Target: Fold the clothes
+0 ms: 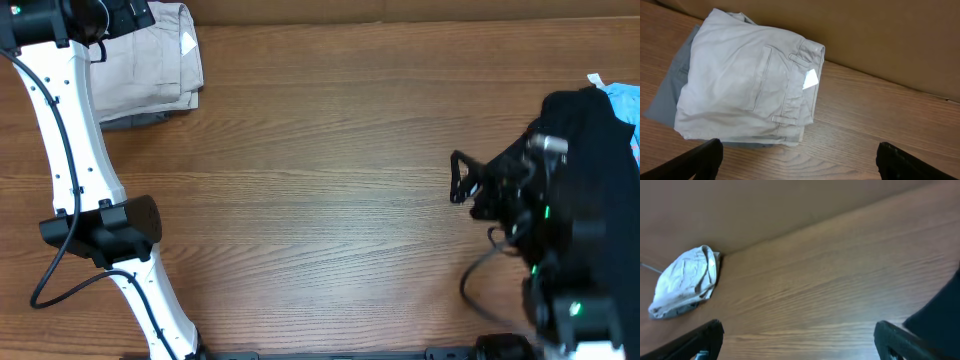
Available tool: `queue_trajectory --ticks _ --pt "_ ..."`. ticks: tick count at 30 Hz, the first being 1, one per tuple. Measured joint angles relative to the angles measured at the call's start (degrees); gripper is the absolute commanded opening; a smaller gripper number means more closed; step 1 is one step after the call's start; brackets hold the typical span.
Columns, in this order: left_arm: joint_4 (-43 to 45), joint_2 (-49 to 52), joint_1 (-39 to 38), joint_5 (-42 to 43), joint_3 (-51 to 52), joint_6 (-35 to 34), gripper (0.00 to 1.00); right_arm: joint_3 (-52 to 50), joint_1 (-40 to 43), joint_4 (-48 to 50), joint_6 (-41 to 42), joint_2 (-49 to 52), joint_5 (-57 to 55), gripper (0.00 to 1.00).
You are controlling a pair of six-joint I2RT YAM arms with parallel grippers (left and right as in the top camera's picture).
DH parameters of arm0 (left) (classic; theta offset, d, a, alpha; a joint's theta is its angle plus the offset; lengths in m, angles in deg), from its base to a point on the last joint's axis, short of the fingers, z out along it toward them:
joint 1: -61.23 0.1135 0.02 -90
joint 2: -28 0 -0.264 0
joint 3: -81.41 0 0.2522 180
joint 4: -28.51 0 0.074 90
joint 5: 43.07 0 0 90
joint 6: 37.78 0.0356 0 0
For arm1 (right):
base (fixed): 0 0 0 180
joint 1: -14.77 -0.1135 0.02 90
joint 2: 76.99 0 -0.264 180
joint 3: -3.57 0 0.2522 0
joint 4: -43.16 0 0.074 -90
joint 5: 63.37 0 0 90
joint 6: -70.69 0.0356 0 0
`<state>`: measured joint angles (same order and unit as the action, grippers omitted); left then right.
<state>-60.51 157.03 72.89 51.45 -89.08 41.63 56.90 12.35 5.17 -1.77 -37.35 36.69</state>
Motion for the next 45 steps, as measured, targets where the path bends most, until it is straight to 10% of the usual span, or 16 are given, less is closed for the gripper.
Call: queue_trajectory --ticks 15,45 --pt "0.00 0.00 0.00 0.00 0.00 0.00 1.00 -37.33 0.87 31.80 -4.39 -31.91 0.17 1.00" --pt "0.00 0.00 0.00 0.02 0.00 0.00 1.00 -38.51 0.81 19.56 -5.35 -38.84 -3.52 1.00"
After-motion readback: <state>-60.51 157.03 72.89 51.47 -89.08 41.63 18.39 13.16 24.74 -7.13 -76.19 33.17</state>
